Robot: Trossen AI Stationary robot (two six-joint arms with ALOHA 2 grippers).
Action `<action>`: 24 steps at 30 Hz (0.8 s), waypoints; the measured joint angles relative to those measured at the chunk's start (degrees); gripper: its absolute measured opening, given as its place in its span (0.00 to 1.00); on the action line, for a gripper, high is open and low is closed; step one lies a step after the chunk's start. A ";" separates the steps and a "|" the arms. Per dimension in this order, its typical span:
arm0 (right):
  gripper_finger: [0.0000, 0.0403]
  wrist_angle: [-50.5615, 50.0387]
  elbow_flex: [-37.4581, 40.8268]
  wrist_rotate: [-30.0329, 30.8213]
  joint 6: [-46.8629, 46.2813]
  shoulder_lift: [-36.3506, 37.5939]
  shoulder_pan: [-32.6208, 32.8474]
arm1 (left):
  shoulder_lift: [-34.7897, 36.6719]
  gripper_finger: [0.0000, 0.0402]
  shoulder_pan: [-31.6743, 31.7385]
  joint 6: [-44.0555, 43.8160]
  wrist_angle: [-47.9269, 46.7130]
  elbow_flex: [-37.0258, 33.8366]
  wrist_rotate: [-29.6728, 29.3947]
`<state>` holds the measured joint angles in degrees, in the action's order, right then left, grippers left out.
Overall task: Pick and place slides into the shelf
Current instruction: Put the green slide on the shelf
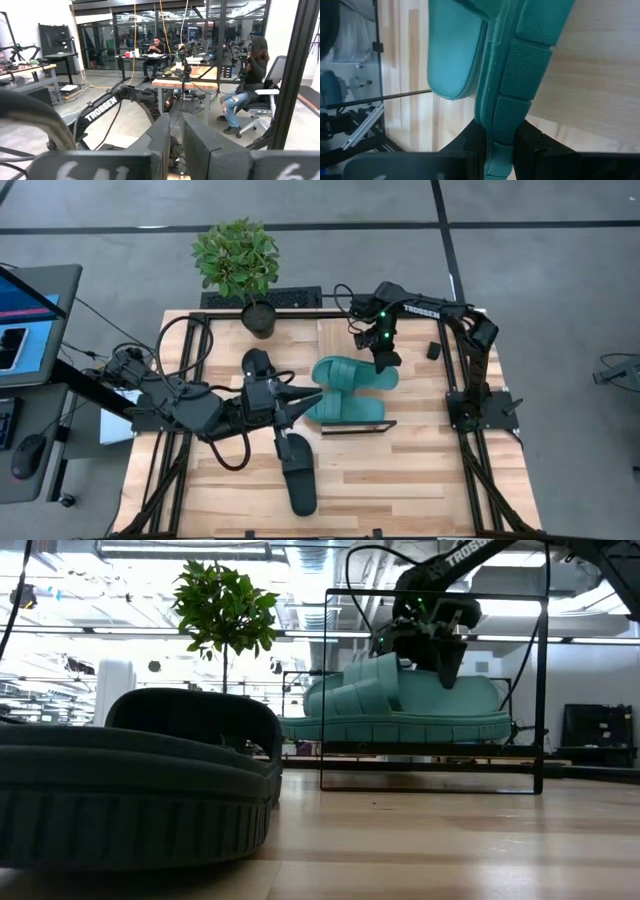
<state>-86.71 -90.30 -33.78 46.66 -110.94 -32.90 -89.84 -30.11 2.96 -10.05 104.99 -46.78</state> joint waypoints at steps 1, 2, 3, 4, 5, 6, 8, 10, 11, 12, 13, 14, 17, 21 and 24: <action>0.13 -0.03 0.00 -0.42 0.22 -0.02 0.30 | 0.00 0.09 0.00 0.00 0.00 0.00 0.00; 0.13 0.06 -0.01 -0.74 0.47 -0.02 0.67 | 0.00 0.09 0.00 -0.02 0.00 0.00 -0.01; 0.13 0.21 -0.02 -0.81 0.73 -0.02 1.10 | 0.00 0.09 0.03 -0.02 0.00 0.00 -0.01; 0.13 0.26 -0.02 -0.81 0.82 -0.02 1.48 | 0.00 0.09 0.04 -0.02 0.00 0.00 -0.02; 0.13 0.21 -0.02 -0.82 0.80 -0.02 1.77 | 0.00 0.09 0.02 -0.03 0.01 0.00 -0.02; 0.13 0.17 -0.02 -0.85 0.74 -0.02 1.92 | 0.00 0.09 0.02 -0.04 0.03 0.00 -0.02; 0.13 0.40 -0.02 -0.85 0.20 -0.02 2.09 | 0.00 0.09 0.02 -0.04 0.03 0.00 -0.02; 0.13 1.04 -0.02 -0.71 -0.36 -0.02 2.10 | 0.00 0.09 0.02 -0.07 0.03 0.00 -0.02; 0.13 1.62 -0.02 -0.55 -1.11 -0.02 2.14 | 0.00 0.09 0.02 -0.07 0.03 0.00 -0.02; 0.14 2.35 -0.02 -0.24 -2.03 -0.02 2.16 | 0.00 0.09 0.02 -0.07 0.03 0.00 -0.02; 0.16 2.99 -0.02 0.30 -3.11 -0.02 2.16 | 0.00 0.09 0.02 -0.09 0.03 0.00 -0.02; 0.19 3.65 -0.02 0.90 -3.99 -0.02 2.16 | 0.00 0.09 0.02 -0.09 0.03 0.00 -0.03; 0.30 4.74 0.00 2.40 -6.03 -0.02 2.23 | 0.00 0.09 0.02 -0.11 0.03 0.00 -0.07; 0.39 5.35 0.00 2.51 -7.56 0.00 2.43 | -0.02 0.09 0.02 -0.11 0.03 0.00 -0.05; 0.42 5.37 0.00 2.51 -7.66 0.00 2.80 | -0.02 0.09 0.02 -0.13 0.00 0.00 -0.07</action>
<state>-81.34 -90.30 -31.27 39.00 -110.93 -30.10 -89.86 -30.09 2.83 -10.04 104.99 -46.85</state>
